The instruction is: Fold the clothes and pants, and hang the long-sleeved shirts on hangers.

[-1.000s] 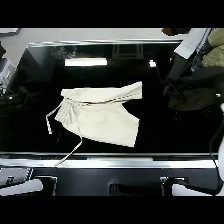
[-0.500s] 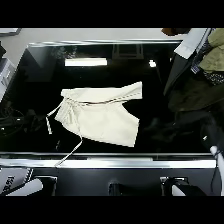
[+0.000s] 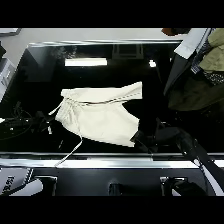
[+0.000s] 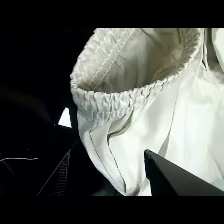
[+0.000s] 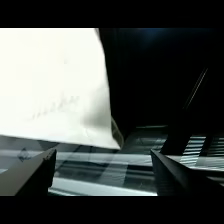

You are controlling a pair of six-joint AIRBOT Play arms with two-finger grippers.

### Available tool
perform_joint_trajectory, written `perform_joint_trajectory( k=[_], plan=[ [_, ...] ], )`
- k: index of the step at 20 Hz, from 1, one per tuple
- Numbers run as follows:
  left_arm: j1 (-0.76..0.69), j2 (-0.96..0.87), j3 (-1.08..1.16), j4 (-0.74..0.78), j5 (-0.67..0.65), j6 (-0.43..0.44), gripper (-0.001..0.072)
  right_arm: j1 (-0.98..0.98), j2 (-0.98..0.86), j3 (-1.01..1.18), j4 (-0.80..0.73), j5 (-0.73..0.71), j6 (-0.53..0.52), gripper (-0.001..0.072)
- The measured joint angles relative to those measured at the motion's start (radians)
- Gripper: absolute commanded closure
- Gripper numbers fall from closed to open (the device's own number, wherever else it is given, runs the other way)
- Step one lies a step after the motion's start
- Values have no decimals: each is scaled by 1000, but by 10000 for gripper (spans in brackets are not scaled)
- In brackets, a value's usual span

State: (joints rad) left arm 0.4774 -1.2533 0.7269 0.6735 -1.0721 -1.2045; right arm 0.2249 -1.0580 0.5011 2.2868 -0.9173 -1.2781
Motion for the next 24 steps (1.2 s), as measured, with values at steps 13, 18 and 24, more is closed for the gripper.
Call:
perform_joint_trajectory(
  k=[13,18,24],
  plan=[
    [-78,-42,-1,0,123,13,171,15,-53,-3,74,114,3,691],
    [-85,-79,-1,0,184,28,172,15,-43,-3,76,109,8,691],
    [-135,-99,-1,-10,270,48,362,15,-39,-3,77,98,12,692]
  ],
)
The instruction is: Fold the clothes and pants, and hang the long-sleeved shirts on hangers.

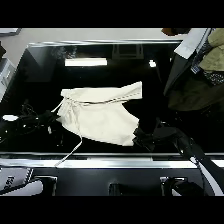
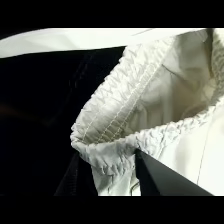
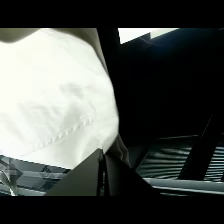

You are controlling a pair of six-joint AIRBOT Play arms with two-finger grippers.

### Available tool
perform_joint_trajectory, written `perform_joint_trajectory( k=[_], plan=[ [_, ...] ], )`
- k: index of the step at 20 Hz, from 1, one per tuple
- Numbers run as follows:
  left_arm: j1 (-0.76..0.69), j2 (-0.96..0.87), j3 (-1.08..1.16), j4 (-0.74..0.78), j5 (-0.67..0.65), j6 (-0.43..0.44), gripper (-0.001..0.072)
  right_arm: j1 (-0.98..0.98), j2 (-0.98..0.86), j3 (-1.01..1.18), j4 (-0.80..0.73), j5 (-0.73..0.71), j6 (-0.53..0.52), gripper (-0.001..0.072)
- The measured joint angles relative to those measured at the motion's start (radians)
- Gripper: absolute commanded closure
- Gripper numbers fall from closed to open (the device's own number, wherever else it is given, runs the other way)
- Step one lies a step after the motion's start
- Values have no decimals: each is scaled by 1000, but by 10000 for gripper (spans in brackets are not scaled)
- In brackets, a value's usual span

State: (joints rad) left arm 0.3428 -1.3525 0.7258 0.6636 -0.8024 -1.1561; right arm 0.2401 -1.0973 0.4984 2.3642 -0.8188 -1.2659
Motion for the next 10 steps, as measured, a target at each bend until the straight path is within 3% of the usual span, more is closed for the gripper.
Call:
perform_joint_trajectory(
  k=[2,6,10],
  plan=[
    [-19,-6,0,-8,24,1,694,0,10,0,0,0,0,692],
    [-36,-10,5,-13,40,4,691,0,50,0,-12,11,19,693],
    [-18,24,11,-14,-59,2,692,0,110,24,-116,-25,122,693]
  ],
)
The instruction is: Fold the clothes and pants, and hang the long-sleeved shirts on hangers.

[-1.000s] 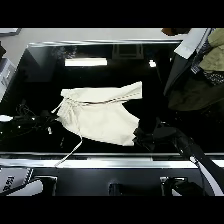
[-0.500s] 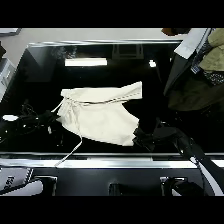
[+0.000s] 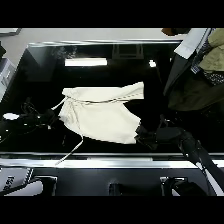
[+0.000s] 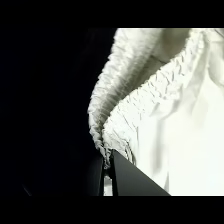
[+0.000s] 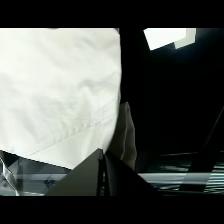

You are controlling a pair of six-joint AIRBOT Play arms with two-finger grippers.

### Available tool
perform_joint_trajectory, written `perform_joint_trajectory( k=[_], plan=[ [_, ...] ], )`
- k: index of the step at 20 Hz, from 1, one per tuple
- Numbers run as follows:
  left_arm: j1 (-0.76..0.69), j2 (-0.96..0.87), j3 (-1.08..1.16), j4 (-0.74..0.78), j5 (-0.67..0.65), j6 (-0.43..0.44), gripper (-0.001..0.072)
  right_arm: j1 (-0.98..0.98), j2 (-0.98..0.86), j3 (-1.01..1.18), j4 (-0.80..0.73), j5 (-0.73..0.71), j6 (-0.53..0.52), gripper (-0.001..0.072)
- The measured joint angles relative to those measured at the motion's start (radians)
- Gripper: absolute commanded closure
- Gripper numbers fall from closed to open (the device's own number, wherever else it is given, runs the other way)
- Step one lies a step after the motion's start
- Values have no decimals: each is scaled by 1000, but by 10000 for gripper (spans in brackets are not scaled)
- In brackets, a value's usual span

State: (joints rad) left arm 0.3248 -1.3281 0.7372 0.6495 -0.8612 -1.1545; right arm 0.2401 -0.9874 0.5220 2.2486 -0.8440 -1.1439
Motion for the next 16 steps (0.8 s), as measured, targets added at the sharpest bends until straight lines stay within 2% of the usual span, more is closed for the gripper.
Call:
perform_joint_trajectory(
  k=[3,7,10,12,16],
  plan=[
    [24,63,1,51,-130,-53,692,0,41,55,-151,-95,99,692],
    [36,180,-6,225,-300,-198,692,0,62,150,-358,-288,177,692],
    [38,259,-16,341,-423,-311,691,0,66,191,-472,-410,196,692],
    [32,290,-24,388,-489,-355,691,0,66,202,-528,-467,202,691],
    [-34,316,-54,446,-533,-421,691,0,61,210,-581,-484,201,691]
  ],
)
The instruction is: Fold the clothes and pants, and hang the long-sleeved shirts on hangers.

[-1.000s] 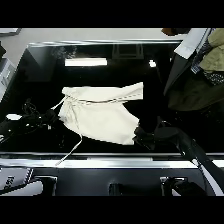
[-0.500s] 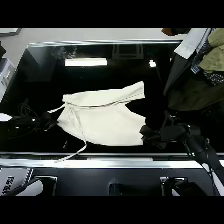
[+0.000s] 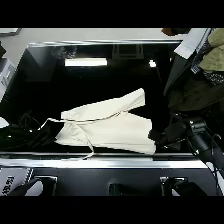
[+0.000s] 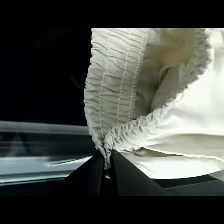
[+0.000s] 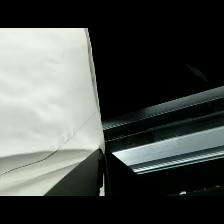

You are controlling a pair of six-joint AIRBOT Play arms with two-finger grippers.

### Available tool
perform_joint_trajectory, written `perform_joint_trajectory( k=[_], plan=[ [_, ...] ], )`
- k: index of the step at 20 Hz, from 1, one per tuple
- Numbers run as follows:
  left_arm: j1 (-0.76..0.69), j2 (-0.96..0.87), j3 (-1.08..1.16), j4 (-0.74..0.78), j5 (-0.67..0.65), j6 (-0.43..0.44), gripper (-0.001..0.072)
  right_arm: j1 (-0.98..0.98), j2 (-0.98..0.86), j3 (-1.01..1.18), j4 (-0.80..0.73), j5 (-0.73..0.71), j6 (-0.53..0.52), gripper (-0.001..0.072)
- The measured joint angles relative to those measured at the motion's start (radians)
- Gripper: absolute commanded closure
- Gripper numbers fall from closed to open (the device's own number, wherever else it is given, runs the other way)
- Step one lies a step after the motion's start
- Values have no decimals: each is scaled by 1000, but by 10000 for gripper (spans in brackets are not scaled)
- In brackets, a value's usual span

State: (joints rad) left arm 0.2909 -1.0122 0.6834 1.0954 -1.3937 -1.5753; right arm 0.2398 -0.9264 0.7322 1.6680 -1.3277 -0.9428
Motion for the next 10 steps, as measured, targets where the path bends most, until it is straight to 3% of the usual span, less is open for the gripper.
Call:
perform_joint_trajectory(
  k=[5,6,7,8,9,10],
  plan=[
    [-142,7,-83,32,39,-87,688,-1,-75,2,19,45,-27,690],
    [-168,8,-101,29,45,-103,645,-1,-93,2,24,48,-37,660],
    [-190,8,-114,29,54,-114,532,-1,-111,2,31,48,-45,541],
    [-211,9,-125,28,63,-131,375,-1,-127,2,38,48,-55,408],
    [-227,9,-132,23,69,-136,227,-1,-138,2,43,45,-68,345],
    [-237,10,-135,20,80,-145,156,-1,-146,3,51,42,-84,285]
  ],
)
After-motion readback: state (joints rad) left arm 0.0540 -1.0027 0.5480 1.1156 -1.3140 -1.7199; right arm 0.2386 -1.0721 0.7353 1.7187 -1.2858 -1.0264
